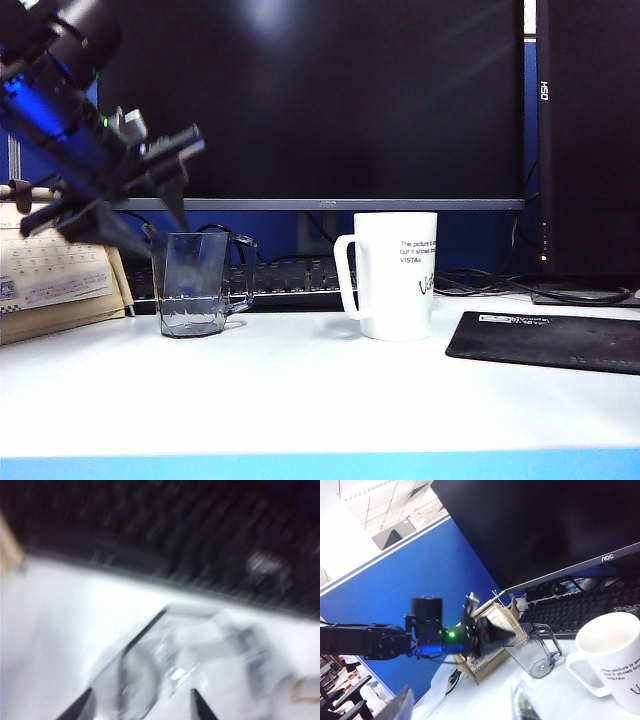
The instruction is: Swap the positions of the transparent plastic cup and the white ceramic cup.
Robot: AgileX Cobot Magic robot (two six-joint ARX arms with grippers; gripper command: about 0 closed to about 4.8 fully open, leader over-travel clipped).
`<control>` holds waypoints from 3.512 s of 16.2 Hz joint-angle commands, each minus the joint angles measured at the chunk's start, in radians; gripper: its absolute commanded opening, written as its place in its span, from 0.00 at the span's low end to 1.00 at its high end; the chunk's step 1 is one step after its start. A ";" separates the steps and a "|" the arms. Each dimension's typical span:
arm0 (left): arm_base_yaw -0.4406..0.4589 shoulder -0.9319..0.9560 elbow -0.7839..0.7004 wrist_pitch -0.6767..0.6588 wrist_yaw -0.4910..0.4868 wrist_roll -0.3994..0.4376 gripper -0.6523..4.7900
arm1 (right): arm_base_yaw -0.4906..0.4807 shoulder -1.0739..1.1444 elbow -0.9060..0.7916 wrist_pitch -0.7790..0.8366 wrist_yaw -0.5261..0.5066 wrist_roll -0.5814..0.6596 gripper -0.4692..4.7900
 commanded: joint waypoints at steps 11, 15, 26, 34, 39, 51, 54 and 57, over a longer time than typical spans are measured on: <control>0.001 0.027 0.005 -0.013 -0.005 0.043 0.11 | -0.002 -0.001 0.003 0.018 0.008 0.001 0.57; 0.001 0.026 0.006 -0.056 0.016 0.095 0.11 | 0.000 0.001 0.001 -0.086 -0.039 -0.026 0.57; 0.000 -0.255 0.006 -0.302 0.106 0.302 0.11 | 0.263 0.418 -0.043 0.037 0.080 -0.278 0.57; 0.000 -0.394 0.006 -0.431 0.164 0.389 0.11 | 0.507 1.080 0.230 0.265 0.260 -0.472 0.57; 0.000 -0.415 0.005 -0.476 0.159 0.397 0.11 | 0.506 1.175 0.342 0.251 0.383 -0.534 0.61; 0.000 -0.417 0.003 -0.534 0.182 0.390 0.11 | 0.498 1.259 0.399 0.238 0.474 -0.636 0.64; 0.000 -0.417 0.003 -0.543 0.201 0.388 0.11 | 0.498 1.316 0.452 0.241 0.473 -0.636 0.64; 0.000 -0.417 0.003 -0.560 0.205 0.388 0.11 | 0.497 1.359 0.494 0.242 0.481 -0.636 0.64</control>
